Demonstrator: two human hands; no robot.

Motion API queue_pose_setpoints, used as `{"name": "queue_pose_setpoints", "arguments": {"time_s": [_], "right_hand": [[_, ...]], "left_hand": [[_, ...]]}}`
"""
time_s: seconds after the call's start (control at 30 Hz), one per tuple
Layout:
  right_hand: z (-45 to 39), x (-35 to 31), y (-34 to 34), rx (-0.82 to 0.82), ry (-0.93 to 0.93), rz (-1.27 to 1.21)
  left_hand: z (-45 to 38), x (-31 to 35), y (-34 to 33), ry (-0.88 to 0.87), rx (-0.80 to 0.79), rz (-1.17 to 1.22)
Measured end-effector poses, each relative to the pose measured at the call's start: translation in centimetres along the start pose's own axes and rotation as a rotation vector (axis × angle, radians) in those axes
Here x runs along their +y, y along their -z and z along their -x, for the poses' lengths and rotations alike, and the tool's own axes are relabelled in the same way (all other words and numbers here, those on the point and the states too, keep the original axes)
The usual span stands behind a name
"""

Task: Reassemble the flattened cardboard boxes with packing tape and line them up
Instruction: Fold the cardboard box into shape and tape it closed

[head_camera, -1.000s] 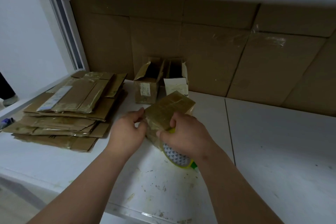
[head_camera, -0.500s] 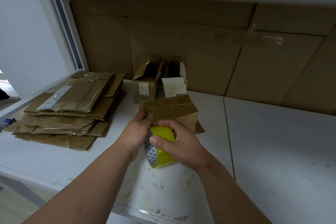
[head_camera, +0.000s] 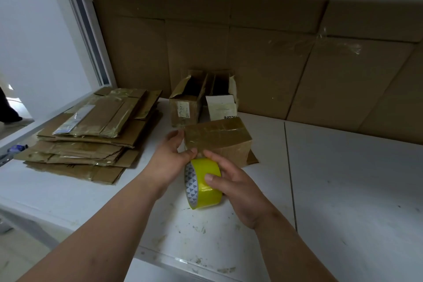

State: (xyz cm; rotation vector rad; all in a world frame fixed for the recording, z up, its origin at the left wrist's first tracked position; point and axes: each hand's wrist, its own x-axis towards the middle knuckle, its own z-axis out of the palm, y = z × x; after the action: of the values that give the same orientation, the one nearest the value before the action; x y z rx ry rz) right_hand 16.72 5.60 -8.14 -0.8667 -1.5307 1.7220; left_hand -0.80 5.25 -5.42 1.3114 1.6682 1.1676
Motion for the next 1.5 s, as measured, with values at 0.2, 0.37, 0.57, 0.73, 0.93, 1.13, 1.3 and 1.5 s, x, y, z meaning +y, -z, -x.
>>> {"name": "queue_pose_setpoints", "arguments": {"time_s": [0.2, 0.37, 0.57, 0.73, 0.93, 1.13, 1.3, 1.5], "right_hand": [[0.6, 0.3, 0.1, -0.015, -0.006, -0.027], [0.8, 0.8, 0.0, 0.053, -0.016, 0.009], [1.2, 0.9, -0.6, 0.032, -0.033, 0.031], [1.5, 0.8, -0.3, -0.002, -0.04, 0.024], [2.9, 2.1, -0.2, 0.032, -0.056, 0.125], [3.7, 1.8, -0.2, 0.019, -0.069, 0.22], [3.8, 1.5, 0.2, 0.017, -0.068, 0.271], [3.6, 1.1, 2.4, 0.167, -0.048, 0.428]], "left_hand": [[0.0, -0.1, 0.1, -0.022, 0.065, -0.086], [0.4, 0.0, 0.0, -0.058, 0.144, -0.071], [0.2, 0.5, 0.5, -0.022, 0.06, -0.098], [0.1, 0.8, 0.3, -0.002, 0.086, -0.151], [0.0, 0.5, 0.2, -0.014, 0.117, -0.209], [0.7, 0.6, -0.4, 0.026, 0.134, -0.187], [1.5, 1.3, 0.0, 0.101, 0.05, -0.238], [2.6, 1.7, 0.0, 0.233, -0.093, -0.121]]}}
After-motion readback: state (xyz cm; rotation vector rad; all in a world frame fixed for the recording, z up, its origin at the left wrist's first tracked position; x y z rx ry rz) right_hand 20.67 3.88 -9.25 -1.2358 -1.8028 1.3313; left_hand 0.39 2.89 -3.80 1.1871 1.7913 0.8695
